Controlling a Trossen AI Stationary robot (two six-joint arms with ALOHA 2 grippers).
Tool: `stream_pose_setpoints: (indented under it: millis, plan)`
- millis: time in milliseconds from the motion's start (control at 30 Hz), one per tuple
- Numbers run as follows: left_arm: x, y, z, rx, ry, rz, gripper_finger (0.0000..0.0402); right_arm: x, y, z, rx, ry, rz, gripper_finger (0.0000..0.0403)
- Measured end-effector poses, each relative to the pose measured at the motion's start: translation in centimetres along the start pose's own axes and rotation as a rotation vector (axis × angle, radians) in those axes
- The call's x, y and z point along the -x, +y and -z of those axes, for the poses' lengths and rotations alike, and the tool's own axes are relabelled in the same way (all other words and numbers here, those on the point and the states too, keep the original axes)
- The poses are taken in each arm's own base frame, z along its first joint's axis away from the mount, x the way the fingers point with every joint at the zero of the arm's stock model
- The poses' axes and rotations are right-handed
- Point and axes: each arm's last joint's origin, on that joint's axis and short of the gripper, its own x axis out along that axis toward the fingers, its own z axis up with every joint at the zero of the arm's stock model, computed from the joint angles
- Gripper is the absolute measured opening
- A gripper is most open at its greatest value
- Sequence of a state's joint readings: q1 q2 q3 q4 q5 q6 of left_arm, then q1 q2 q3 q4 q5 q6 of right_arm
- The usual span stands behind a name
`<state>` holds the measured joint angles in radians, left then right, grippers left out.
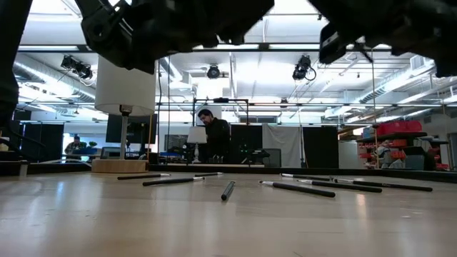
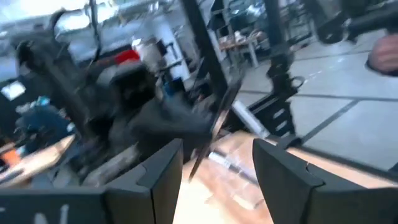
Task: Pick & Place Makeup Supplies
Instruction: Put the silver makeup brush into the transparent organizer
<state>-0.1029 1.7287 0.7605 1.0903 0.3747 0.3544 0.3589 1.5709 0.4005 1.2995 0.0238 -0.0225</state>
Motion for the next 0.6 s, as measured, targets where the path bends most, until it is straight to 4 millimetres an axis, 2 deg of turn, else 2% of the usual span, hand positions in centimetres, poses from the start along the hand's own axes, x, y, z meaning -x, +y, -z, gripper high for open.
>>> stream_pose_setpoints:
  millis: [167,367,467,600]
  plan:
    - [-0.8,-1.0,-0.9,-0.038,-0.010,-0.045,0.0197,-1.0,-0.7,0.3,-0.021,0.006,0.000,0.0003]
    - [-1.2,-1.8,-1.3,-0.059,-0.017,-0.022,0.0189,-1.4,-1.0,0.5,-0.025,0.008,-0.003,0.0004]
    - [-1.2,-1.8,-1.2,-0.057,-0.012,-0.019,0.0160,-1.4,-1.0,0.5,-0.025,0.008,-0.003,0.0004]
    - [-1.2,-1.8,-1.2,-0.055,-0.012,-0.018,0.0090,-1.4,-1.0,0.5,-0.036,0.016,-0.003,0.0005]
